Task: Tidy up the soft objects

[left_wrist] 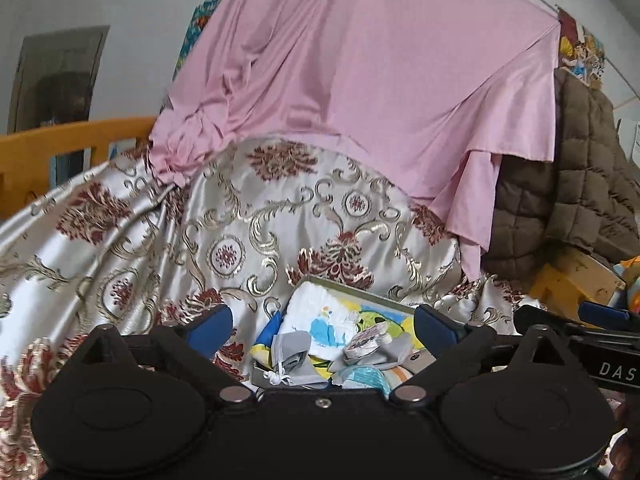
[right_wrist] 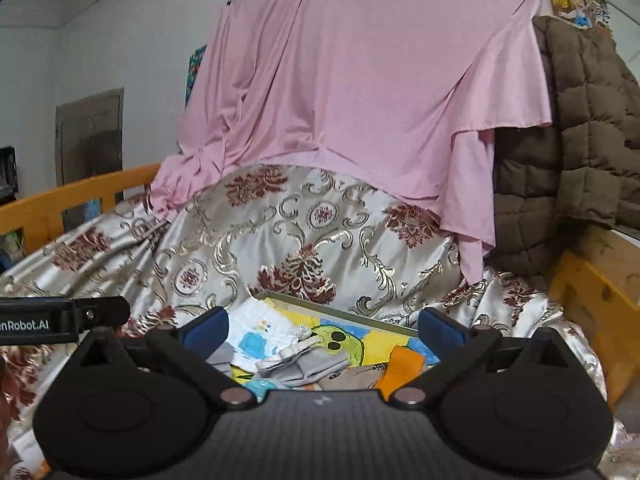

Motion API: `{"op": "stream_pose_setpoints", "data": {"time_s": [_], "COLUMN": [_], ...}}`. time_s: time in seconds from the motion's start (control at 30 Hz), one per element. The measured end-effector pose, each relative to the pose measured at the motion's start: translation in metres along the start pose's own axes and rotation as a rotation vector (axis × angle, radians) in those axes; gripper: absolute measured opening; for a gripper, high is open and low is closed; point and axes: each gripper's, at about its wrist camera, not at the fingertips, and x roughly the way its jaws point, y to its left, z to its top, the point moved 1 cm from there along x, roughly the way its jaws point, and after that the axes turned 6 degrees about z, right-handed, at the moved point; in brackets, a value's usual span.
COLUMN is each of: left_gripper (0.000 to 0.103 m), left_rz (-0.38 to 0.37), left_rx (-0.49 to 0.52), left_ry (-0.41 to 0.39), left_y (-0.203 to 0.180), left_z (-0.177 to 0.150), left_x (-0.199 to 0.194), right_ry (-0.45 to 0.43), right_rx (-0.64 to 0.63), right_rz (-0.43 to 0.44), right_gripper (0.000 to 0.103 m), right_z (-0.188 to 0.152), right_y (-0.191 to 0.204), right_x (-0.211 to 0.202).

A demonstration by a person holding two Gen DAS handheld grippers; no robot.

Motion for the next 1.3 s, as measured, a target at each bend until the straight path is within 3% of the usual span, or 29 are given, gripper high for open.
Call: {"op": "stream_pose_setpoints", "data": {"time_s": [0.47,0.83,1.3], "left_gripper": [0.102,0.102,0.102], "left_rz": [0.052,0.076,0.053], "left_rx": [0.075,0.108,0.15], "left_ry": [-0.077,-0.07,-0.036], "left_y": [0.006,0.019,0.028], "left_z": [-0.017,-0.055,-0.098], "left_x": [-0.082,-0.115,-0.155], "right_ry": [-0.075,-0.075,-0.052], "right_rx": [0.038,0.058,0.127], "right_rz": [0.013,-0.022,-0.091], "right_gripper": [0.103,0.103,0.103], "right_z": [-0.015,-0.055,-0.108], "right_y": [0.021,0.037,0.05], "right_x": [-0.073,-0.113,-0.161]}}
